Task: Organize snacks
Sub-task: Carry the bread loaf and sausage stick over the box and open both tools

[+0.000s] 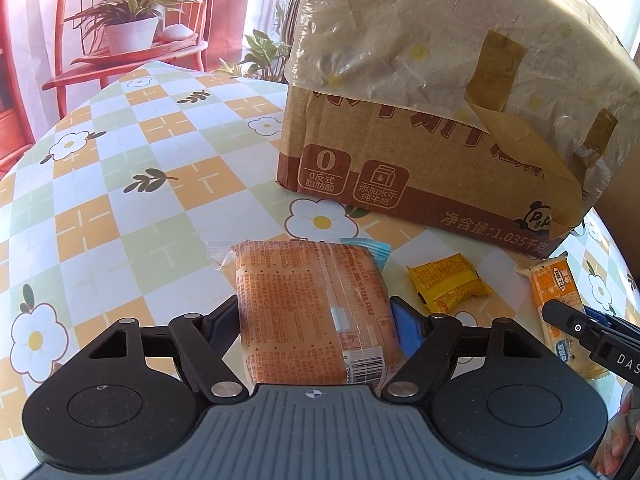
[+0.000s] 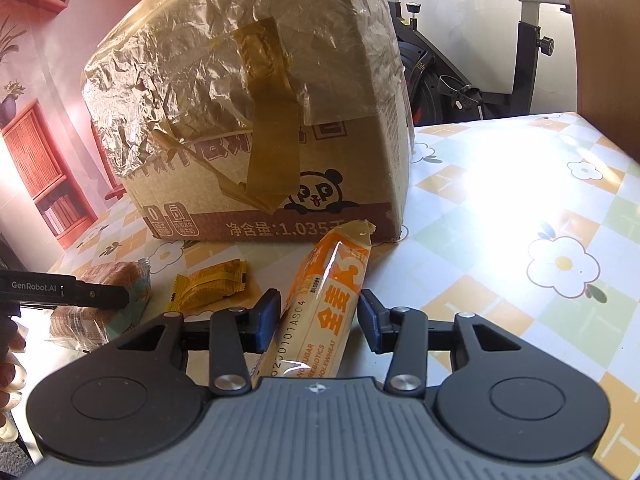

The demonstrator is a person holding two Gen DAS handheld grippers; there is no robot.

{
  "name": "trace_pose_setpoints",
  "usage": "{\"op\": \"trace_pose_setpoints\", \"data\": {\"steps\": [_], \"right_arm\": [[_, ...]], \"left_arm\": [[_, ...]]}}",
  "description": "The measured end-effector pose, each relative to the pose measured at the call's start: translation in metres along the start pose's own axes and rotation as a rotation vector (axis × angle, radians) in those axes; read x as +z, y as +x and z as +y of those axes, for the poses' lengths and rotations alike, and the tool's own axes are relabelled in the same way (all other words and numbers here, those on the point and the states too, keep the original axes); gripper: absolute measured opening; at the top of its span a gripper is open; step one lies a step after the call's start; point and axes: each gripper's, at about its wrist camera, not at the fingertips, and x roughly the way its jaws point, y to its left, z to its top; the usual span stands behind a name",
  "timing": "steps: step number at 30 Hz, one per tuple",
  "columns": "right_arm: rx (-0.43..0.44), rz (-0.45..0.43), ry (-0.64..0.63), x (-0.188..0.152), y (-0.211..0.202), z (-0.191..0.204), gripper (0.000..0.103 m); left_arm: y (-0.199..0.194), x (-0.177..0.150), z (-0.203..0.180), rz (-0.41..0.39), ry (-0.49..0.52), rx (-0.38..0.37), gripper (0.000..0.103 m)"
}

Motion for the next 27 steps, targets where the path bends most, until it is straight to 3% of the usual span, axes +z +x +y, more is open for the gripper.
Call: {"op": "trace_pose_setpoints", "data": {"steps": [14,27], "right_arm": [[0.041,0.016,-0.034,0.004,-0.008,0.008,0.034],[0.086,0.01,-0.134,0.025,-0.019,0.045,0.033]], "left_arm": [[-0.032,0.005,-0.007,-0.11,0.052,0.01,0.077],[-0.056,0.012,-0.01,-0.185,0.06,0.0,0.077]]}}
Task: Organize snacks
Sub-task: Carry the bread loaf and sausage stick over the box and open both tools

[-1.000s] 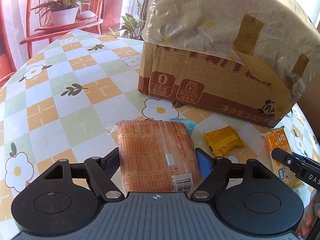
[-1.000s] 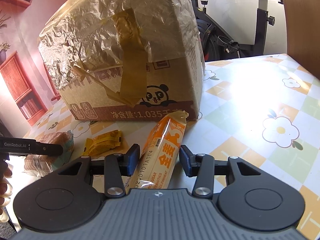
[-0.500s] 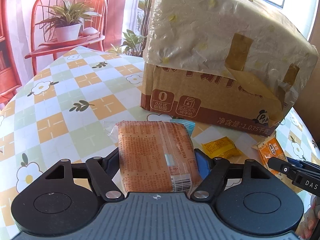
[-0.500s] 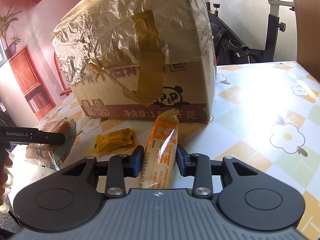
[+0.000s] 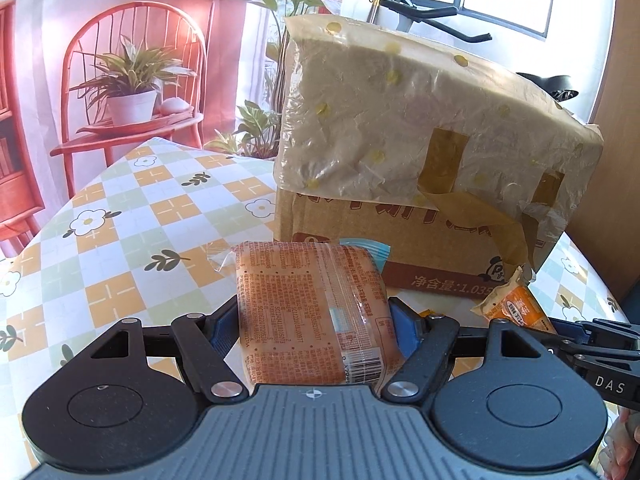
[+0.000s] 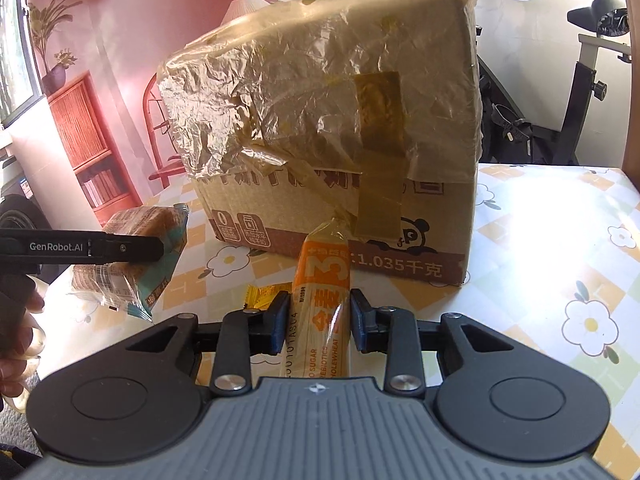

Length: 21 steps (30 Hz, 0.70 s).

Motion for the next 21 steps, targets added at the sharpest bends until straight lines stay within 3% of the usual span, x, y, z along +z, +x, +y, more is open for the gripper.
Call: {"op": "trace_pose_setpoints", "data": {"steps": [11,21], "right_arm": [[0.017,-0.041,-0.013,0.007,-0.015,0.006,0.033],[0.093,-0.246,-0.112,0.082,-0.053,0.029,0.033]], "left_arm": [[-0.021,0.009,0.0,-0.069,-0.01,0.001,0.077],[-0.067,0.085,-0.015,-0.293,0.052,-0.05,0.077]]}}
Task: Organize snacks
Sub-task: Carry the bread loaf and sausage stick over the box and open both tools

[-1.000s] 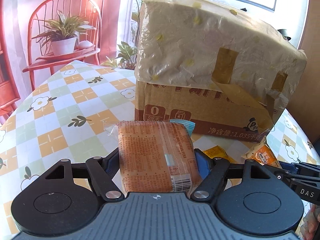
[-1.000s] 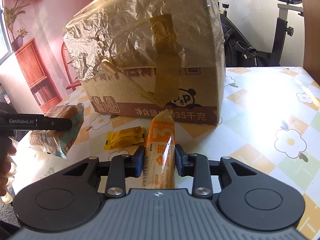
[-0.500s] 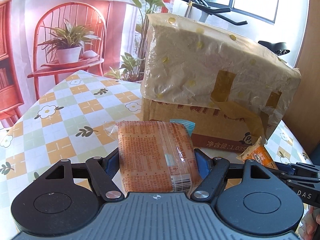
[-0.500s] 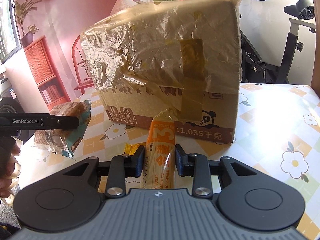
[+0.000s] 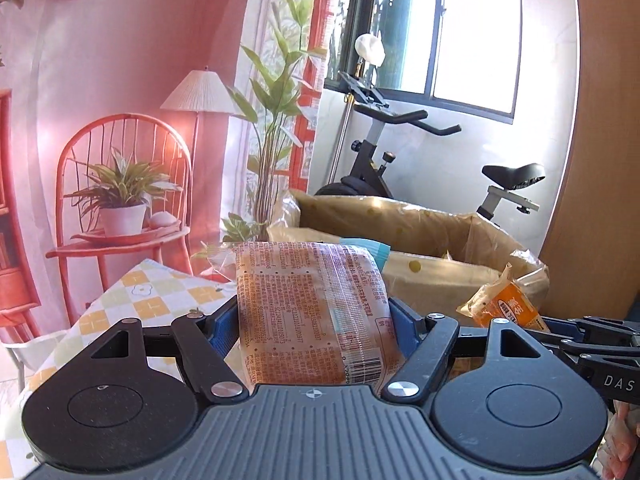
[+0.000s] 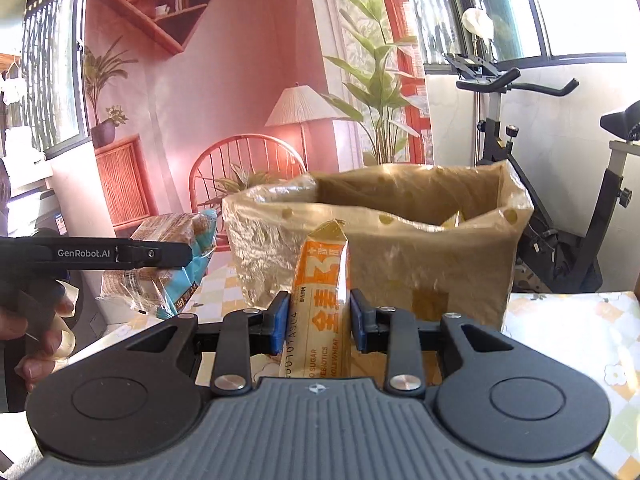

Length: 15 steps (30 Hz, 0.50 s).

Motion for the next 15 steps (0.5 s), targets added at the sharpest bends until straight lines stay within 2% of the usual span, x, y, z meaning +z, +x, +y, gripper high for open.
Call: {"op": "trace_pose_setpoints", "data": {"steps": [5,8,11,15], "right_arm": [[0.0,-0.082,-0.027,0.049,0.008,-0.005,0.033],[-0.041,-0.1,-0.043,0.076,0.025,-0.016,0.033],[-0.092,-0.063,-0.007,0.093,0.054,-0.034,0.033],[-0.146,0.013,0.048,0.095,0.086,-0.055,0.032]], "left_arm": [[0.014,0.044,-0.017,-0.056,0.036,-0.039,0.077],[0.036,0.067,-0.029,-0.058,0.063,-0.057,0.077],[0.073,0.088,-0.039,-0.017,0.061,-0.068,0.077],[0.116,0.099,-0.051,0.047,0.081,-0.06,0.077]]}}
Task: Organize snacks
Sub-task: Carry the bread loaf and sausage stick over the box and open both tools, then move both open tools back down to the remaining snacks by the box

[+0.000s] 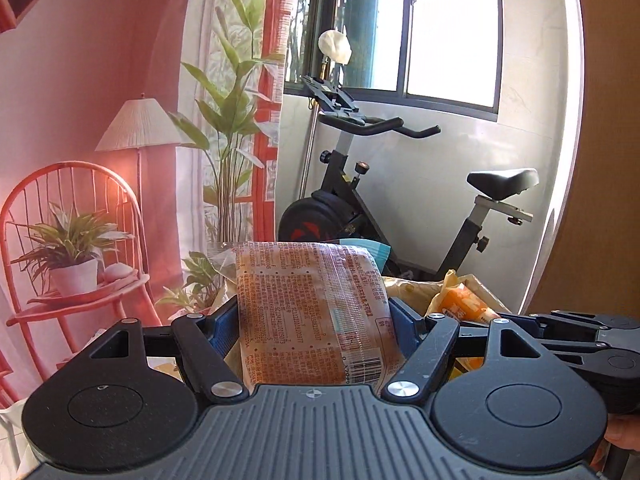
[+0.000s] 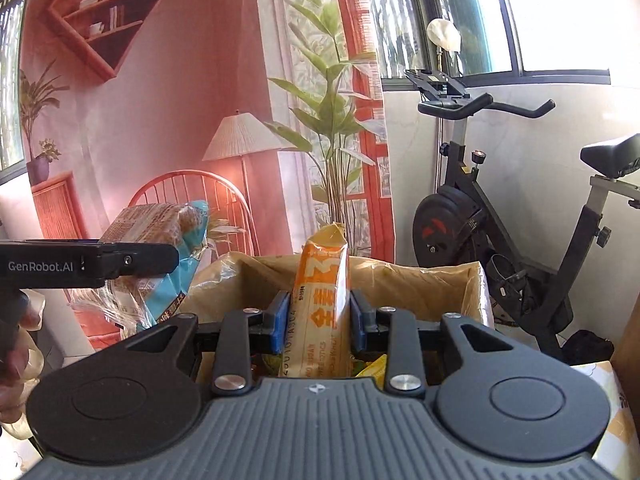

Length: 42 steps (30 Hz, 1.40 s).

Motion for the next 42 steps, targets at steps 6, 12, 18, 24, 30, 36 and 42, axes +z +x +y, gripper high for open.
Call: {"op": "trace_pose_setpoints", "data": {"steps": [6,12,18,24,30,36,42], "right_arm": [[-0.04,0.032,0.066,-0.002,0.009,-0.014,0.035],[-0.007,0.022,0.05,0.0,-0.015,-0.012,0.035],[0.038,0.022,0.027,-0.01,-0.042,0.007,0.035],[0.098,0.038,-0.01,-0.046,-0.071,0.035,0.035],[0.149,0.158,-0.055,-0.104,-0.068,0.053,0.035],[0.252,0.372,-0.201,-0.161,-0.046,0.07,0.044],[0.327,0.51,-0.347,-0.201,-0.035,0.087,0.056]], "left_arm": [[0.019,-0.002,0.003,0.039,-0.001,-0.005,0.079],[-0.007,-0.006,0.023,0.05,-0.033,-0.002,0.079],[-0.051,-0.022,0.039,0.078,-0.027,0.024,0.079],[-0.104,-0.062,0.065,0.121,-0.04,0.072,0.079],[-0.123,-0.118,0.082,0.196,-0.092,0.121,0.078],[-0.118,-0.161,0.088,0.246,-0.156,0.144,0.078],[-0.116,-0.18,0.079,0.264,-0.165,0.145,0.078]]}}
